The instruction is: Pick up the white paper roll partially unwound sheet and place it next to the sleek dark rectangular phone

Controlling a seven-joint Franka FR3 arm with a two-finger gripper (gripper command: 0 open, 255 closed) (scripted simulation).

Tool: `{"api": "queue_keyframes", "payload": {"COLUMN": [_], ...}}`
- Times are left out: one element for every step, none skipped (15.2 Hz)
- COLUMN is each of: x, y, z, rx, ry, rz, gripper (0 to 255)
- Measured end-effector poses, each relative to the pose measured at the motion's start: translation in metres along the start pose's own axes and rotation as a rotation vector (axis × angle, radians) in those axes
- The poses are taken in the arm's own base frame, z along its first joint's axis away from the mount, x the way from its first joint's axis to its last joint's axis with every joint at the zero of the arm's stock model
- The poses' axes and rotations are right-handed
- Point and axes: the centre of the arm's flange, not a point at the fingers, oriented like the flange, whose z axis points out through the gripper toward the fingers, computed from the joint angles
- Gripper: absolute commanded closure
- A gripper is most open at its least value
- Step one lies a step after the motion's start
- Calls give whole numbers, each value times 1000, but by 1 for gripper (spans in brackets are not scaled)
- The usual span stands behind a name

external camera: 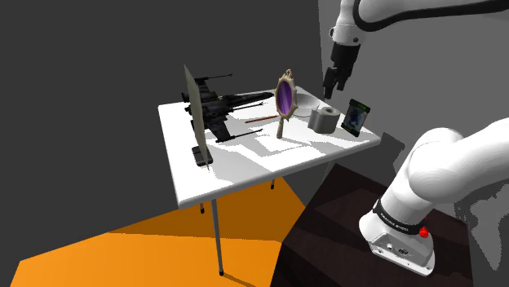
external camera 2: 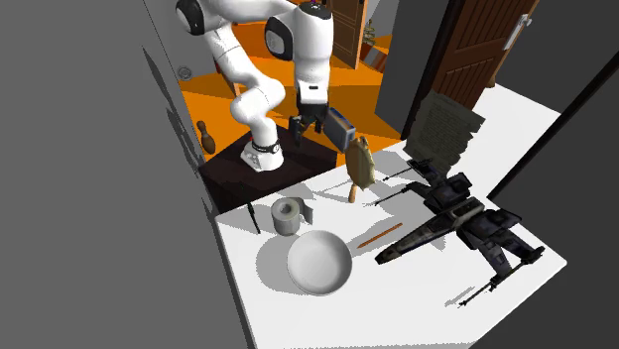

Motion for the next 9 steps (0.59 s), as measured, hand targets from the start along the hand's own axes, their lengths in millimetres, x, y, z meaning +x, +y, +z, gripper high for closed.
{"api": "queue_keyframes", "payload": {"x": [3,8,11,19,23,26,35,43,44], "y": [8,17,21,30,39,48,56,63,71], "z": [8,19,26,36,47,57,65,72,81], "rx": [4,9,13,18,23,28,32,36,41], "ry": [6,12,19,25,32,38,46,52,59], "rz": [-6,-13,-19,-25,-32,-38,-44,-50,-56], "gripper": [0,0,0,0,0,0,0,0,0]}}
